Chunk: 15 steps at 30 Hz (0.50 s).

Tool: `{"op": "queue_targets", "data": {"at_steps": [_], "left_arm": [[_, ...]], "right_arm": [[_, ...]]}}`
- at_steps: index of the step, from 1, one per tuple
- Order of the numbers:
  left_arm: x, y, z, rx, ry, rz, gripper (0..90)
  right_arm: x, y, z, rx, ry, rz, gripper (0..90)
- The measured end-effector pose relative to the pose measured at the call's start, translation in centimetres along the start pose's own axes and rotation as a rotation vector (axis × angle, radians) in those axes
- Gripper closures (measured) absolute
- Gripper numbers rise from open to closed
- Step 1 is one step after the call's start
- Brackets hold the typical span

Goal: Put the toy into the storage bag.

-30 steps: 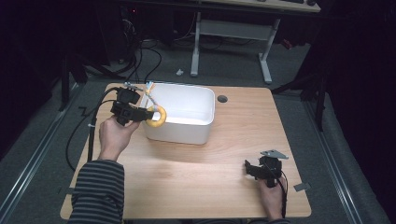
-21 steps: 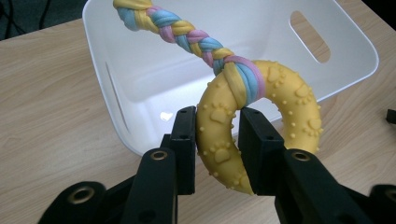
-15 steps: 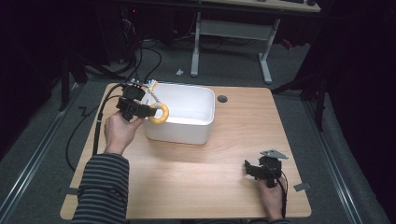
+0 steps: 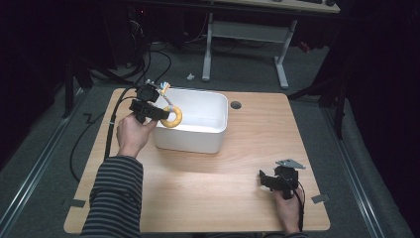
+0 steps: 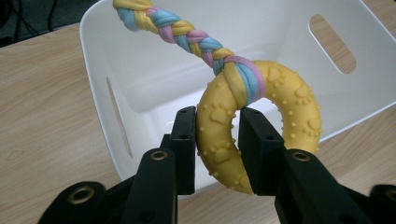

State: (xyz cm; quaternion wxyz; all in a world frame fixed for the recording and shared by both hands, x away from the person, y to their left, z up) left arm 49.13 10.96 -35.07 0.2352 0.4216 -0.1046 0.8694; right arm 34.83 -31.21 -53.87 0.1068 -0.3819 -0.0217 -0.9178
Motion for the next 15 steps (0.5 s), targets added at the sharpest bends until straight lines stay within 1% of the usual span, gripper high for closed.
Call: {"op": "queue_targets", "data": {"at_steps": [1,4,6,8,11,12,15], "left_arm": [[-0.1,0.0,0.0,0.007,0.0,0.002,68.2],[-0.4,0.0,0.2,-0.009,-0.005,0.021,68.2],[-0.6,0.1,0.3,-0.004,-0.005,0.016,68.2],[-1.0,0.2,0.3,-0.02,-0.02,0.023,68.2],[-1.3,0.4,0.2,-0.026,-0.023,0.032,68.2],[-1.4,0.4,0.2,-0.026,-0.024,0.033,68.2],[-1.8,0.4,0.3,-0.016,-0.032,0.016,68.2]], "right_arm": [[0.0,0.0,0.0,-0.001,0.001,0.0,14.6],[0.0,0.0,0.0,-0.001,0.0,0.0,14.7],[0.0,0.0,0.0,-0.001,0.0,-0.001,14.6],[0.0,0.0,0.0,-0.002,0.0,-0.001,14.6],[0.0,0.0,0.0,-0.002,0.0,-0.001,14.6],[0.0,-0.1,0.0,-0.003,-0.002,-0.003,14.6],[0.0,-0.1,0.1,-0.002,-0.003,-0.002,14.6]]}}
Point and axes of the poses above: each handheld gripper's, and its own axes: x roughly backward along the jaws, z roughly out of its top, y roughly to its right, the point moved 1 cm from there along -x, roughly forward along the jaws, and after that the axes turned 5 degrees about z, right-handed, at the moved point
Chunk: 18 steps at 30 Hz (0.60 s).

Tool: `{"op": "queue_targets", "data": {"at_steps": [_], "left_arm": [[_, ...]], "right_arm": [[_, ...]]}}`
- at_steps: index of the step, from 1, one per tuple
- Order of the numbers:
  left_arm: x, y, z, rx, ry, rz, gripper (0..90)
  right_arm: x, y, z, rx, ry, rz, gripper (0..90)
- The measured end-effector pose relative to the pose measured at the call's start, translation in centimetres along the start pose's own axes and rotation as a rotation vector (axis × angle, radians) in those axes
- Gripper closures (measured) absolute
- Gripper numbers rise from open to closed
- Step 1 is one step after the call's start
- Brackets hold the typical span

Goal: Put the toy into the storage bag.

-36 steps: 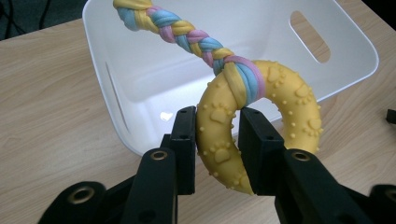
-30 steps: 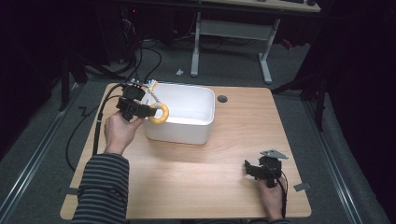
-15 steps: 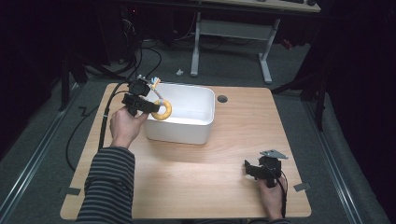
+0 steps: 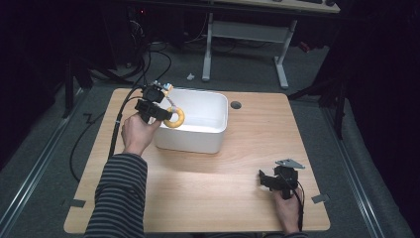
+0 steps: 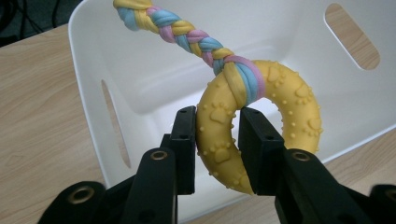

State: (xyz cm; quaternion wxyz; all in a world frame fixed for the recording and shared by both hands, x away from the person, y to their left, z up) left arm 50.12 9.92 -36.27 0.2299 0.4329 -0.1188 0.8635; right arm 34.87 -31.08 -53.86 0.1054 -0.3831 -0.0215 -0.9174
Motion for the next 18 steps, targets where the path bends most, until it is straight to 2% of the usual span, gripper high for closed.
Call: {"op": "queue_targets", "data": {"at_steps": [4,18], "left_arm": [[-0.3,0.0,0.0,0.008,-0.008,-0.011,68.2],[-1.4,-0.4,-0.3,0.018,-0.018,-0.001,68.2]], "right_arm": [[0.0,0.0,0.0,0.0,0.0,0.001,14.6],[0.0,0.0,0.0,0.001,0.0,0.0,14.6]]}}
Point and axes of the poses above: each handheld gripper's, and its own axes: x roughly backward along the jaws, z roughly out of its top, y roughly to its right, the point moved 1 cm from there along -x, roughly forward along the jaws, and after that the axes turned 5 degrees about z, right-handed, at the moved point
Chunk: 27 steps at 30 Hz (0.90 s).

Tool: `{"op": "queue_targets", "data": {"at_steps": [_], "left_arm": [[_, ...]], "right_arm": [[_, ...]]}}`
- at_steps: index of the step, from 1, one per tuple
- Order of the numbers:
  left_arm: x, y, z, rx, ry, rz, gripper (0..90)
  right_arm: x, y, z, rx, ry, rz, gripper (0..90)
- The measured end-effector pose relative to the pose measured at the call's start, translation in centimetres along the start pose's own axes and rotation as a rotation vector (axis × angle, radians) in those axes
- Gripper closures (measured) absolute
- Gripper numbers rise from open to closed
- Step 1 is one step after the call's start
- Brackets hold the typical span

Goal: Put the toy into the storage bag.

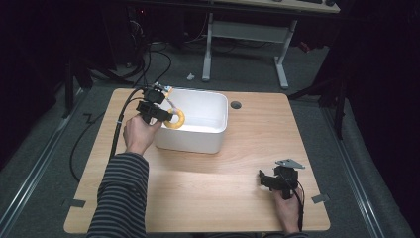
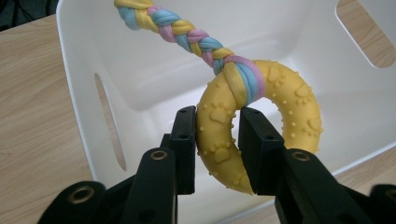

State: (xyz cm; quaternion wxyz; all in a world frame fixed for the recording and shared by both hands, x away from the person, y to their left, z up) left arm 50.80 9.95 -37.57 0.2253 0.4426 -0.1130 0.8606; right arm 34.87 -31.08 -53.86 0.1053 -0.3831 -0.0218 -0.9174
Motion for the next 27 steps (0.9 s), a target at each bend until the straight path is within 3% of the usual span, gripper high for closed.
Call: {"op": "queue_targets", "data": {"at_steps": [18,22,27], "left_arm": [[-1.1,-0.3,-0.5,0.005,-0.038,-0.004,67.3],[-1.2,0.0,-0.4,0.004,-0.033,-0.024,59.6],[-0.7,0.1,-0.5,-0.011,-0.03,-0.005,52.8]], "right_arm": [[0.0,0.0,0.0,0.002,0.0,0.0,14.6],[0.0,0.0,0.0,0.002,0.001,0.0,14.6],[0.0,0.0,0.0,0.002,0.002,0.002,14.8]]}}
Point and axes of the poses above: each handheld gripper's, and its own axes: x roughly backward along the jaws, z roughly out of its top, y roughly to its right, the point moved 1 cm from there along -x, roughly forward along the jaws, and after that the axes turned 5 degrees about z, right-handed, at the moved point
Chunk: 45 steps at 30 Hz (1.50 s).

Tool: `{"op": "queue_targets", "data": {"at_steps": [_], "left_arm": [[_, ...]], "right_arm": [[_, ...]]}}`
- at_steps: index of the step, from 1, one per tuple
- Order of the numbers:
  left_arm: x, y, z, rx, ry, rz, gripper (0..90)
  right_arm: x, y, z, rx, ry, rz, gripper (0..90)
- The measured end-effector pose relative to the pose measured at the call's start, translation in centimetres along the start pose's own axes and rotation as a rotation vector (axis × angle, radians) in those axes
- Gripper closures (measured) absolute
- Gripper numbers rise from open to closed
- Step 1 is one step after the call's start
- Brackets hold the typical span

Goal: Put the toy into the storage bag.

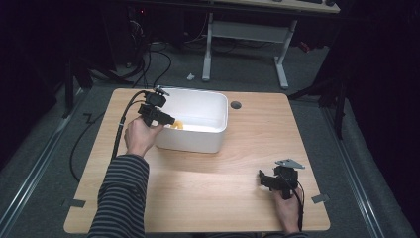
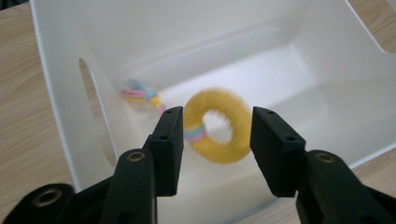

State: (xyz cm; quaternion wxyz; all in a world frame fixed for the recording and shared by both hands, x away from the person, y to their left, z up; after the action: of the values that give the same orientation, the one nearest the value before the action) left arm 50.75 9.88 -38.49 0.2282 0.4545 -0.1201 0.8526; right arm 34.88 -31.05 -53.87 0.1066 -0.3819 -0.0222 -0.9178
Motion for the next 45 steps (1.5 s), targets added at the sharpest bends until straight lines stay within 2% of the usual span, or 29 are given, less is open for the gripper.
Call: {"op": "queue_targets", "data": {"at_steps": [3,5,8,10,12,17,27,33,45], "left_arm": [[0.8,-0.2,-0.1,0.009,0.019,0.002,47.7],[1.6,-0.4,-0.2,0.015,0.048,-0.001,45.7],[3.0,-0.5,-0.4,0.021,0.097,0.017,41.7],[3.8,-0.6,-0.7,0.016,0.124,0.027,40.4],[4.7,-0.9,-1.2,0.032,0.151,0.017,40.2],[6.4,-1.8,-2.4,0.052,0.191,0.027,39.3],[8.1,-2.9,-4.3,0.074,0.23,0.042,38.6],[9.2,-3.4,-5.8,0.108,0.263,-0.003,38.0],[11.2,-4.5,-9.0,0.143,0.297,0.005,37.3]], "right_arm": [[0.0,0.0,0.0,0.0,0.0,0.0,14.8],[0.0,0.0,0.0,-0.002,0.0,0.0,14.8],[0.0,0.0,0.0,0.006,0.001,0.002,14.8],[0.0,0.0,0.0,0.005,0.001,0.002,14.8],[0.0,0.0,0.0,0.005,0.001,0.002,14.8],[0.0,0.0,0.0,0.003,0.001,0.002,14.8],[0.0,-0.1,0.0,-0.001,0.0,0.002,14.8],[0.0,-0.1,0.0,0.0,0.0,0.002,14.8],[0.0,-0.1,0.0,0.001,0.001,0.002,14.8]]}}
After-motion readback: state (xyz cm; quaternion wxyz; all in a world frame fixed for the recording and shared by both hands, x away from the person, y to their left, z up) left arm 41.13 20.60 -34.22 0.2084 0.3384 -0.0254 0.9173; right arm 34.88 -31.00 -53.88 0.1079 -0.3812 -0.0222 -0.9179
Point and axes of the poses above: each handheld gripper's, and its own axes: x roughly backward along the jaws, z roughly out of its top, y roughly to its right, the point moved 1 cm from there along -x, roughly forward along the jaws, and after that the axes turned 5 degrees about z, right-handed, at the moved point
